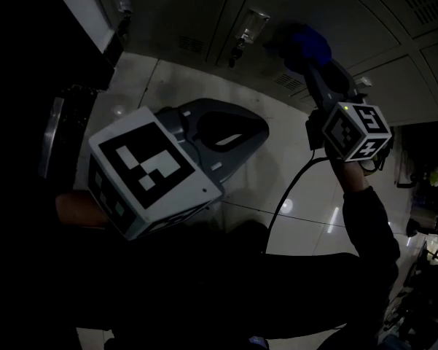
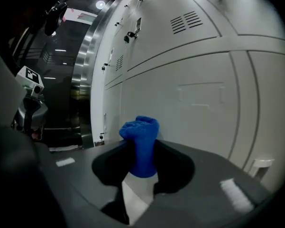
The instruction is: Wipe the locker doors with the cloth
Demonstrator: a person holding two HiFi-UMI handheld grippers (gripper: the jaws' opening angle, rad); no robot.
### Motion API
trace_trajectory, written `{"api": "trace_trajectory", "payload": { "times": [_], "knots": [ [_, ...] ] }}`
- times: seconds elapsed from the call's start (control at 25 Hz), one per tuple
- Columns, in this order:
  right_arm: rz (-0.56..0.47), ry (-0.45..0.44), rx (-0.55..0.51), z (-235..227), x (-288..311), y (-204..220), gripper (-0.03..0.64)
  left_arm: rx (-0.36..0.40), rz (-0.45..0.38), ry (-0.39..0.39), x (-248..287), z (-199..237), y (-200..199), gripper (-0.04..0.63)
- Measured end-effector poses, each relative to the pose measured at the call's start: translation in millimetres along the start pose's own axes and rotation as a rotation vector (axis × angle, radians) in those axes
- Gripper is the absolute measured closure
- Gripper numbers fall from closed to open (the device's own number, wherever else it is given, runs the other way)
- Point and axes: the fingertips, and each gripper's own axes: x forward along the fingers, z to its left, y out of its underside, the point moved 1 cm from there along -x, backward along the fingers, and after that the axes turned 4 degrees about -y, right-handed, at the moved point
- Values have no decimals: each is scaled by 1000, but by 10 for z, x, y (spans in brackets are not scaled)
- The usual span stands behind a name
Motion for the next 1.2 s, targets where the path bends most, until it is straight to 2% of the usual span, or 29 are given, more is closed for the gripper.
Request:
{"api": "trace_trajectory", "payload": {
  "times": [0.28,0.4,0.56,0.68,0.88,1.2],
  "knots": [
    [50,-120,-40,602,701,93,500,-88,-23,-3,-311,233,68,598],
    [64,-135,-13,737,963,170,499,-113,-36,-10,-433,354,100,598],
    [75,-111,55,510,1039,305,499,-147,-30,-13,-332,379,113,598],
    [69,-105,45,362,930,335,499,-159,-14,-13,-196,361,129,598],
    [61,-70,46,411,885,299,499,-153,10,3,-301,440,228,598],
    [72,7,67,-90,376,455,499,-97,53,32,71,229,177,598]
  ]
}}
